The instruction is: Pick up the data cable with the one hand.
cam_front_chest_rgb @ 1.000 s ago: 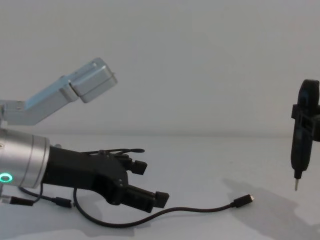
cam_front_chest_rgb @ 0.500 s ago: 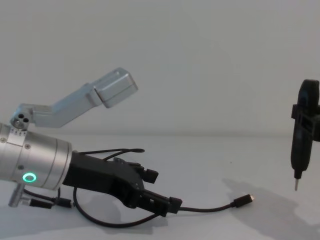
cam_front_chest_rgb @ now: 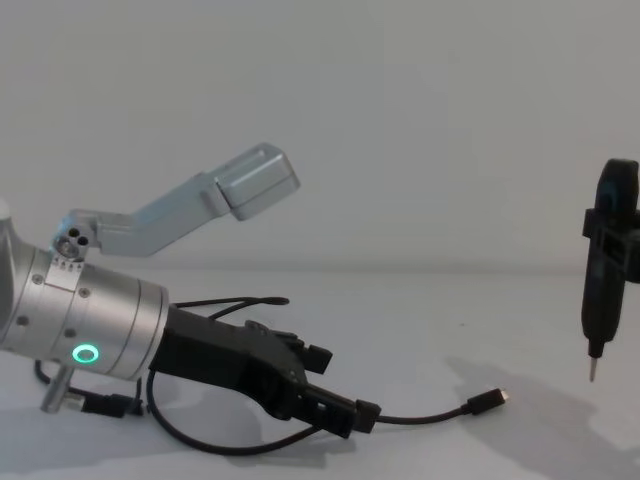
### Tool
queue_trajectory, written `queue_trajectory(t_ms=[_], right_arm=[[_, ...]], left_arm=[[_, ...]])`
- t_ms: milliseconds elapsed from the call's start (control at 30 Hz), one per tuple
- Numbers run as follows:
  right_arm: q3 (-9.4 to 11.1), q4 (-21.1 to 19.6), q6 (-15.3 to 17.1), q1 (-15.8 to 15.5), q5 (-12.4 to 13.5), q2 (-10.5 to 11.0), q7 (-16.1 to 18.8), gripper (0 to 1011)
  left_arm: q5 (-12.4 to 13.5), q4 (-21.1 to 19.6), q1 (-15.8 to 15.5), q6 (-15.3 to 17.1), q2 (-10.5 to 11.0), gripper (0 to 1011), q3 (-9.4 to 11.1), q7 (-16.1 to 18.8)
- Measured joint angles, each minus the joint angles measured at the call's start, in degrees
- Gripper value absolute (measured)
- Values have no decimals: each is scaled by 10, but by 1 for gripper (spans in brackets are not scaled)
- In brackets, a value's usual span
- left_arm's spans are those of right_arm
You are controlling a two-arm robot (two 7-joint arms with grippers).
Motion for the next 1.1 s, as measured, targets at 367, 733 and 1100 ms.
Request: queue_trajectory(t_ms=[367, 733, 1100], right_arm=[[0, 0, 0, 0, 0, 0, 0, 275], [0, 0, 0, 0, 0, 0, 0, 275], [0, 0, 0, 0, 0, 0, 0, 274]], left_arm=[[2, 11, -9, 7, -5, 1004, 10, 5], [10, 20, -12, 12, -10, 1004, 17, 13], [14, 25, -14, 14, -13, 851, 19, 17]])
